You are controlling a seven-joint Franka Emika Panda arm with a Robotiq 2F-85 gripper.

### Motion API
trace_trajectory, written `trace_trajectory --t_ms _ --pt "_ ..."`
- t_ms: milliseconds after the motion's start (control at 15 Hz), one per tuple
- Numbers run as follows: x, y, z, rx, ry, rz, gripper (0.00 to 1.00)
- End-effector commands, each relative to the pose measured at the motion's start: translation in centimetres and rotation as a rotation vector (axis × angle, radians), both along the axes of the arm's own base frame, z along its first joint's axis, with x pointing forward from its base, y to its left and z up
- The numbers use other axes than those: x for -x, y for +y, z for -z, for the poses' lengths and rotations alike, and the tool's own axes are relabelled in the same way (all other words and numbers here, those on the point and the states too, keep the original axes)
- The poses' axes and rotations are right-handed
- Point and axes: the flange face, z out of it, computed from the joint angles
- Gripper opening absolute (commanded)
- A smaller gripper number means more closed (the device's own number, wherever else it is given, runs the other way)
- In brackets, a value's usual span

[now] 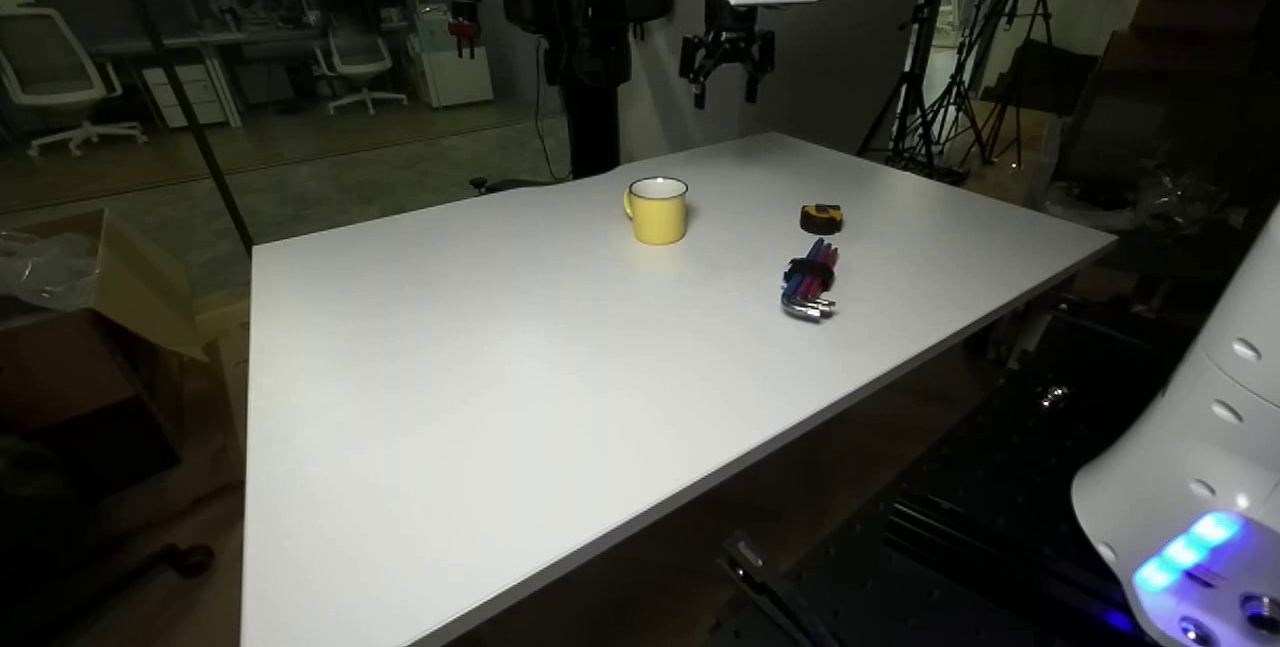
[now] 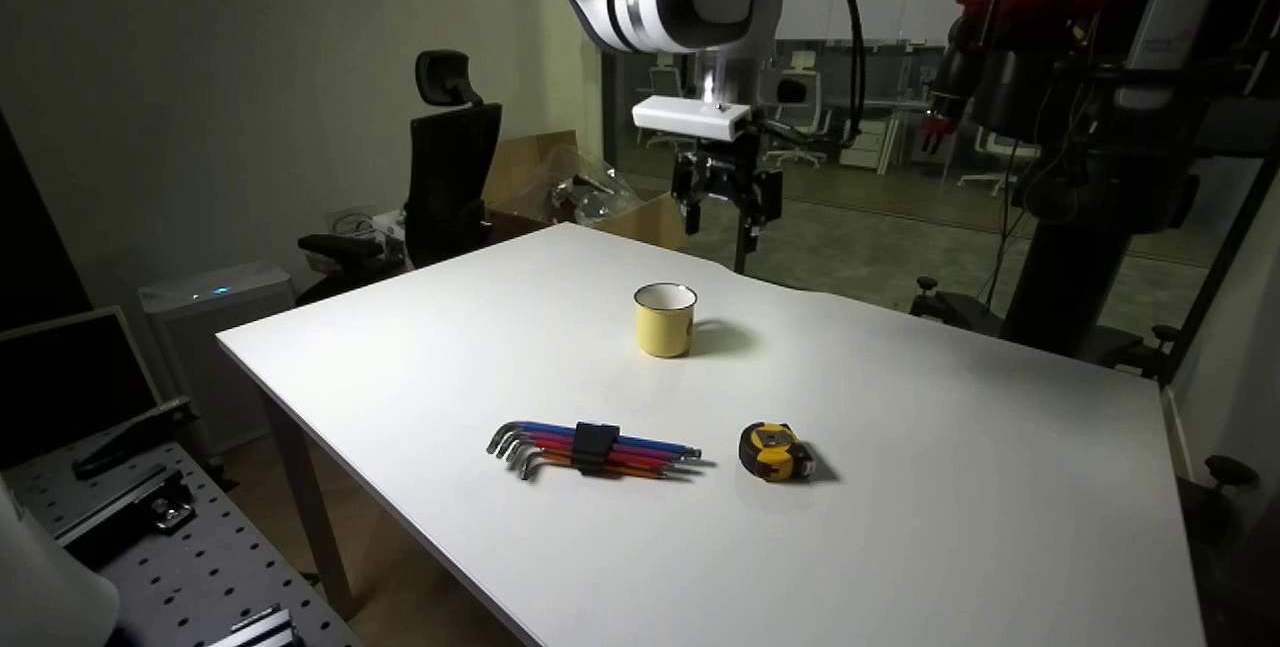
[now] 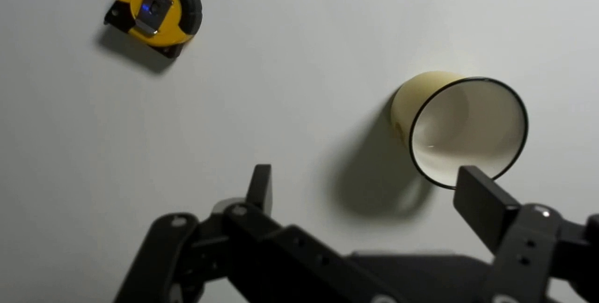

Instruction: Move the yellow mug to the left

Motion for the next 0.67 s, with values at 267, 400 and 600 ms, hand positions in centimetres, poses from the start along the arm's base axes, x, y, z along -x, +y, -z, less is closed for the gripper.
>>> trace_trajectory --t_ms 267,400,600 --pt "-2.6 0.5 2.2 0.035 0.022 -0.004 1.0" --pt "-3.1 2.5 3.0 0.035 0.033 -0.067 1.0" --pt "-3.3 6.1 4.4 0.027 0.053 -0.153 1.0"
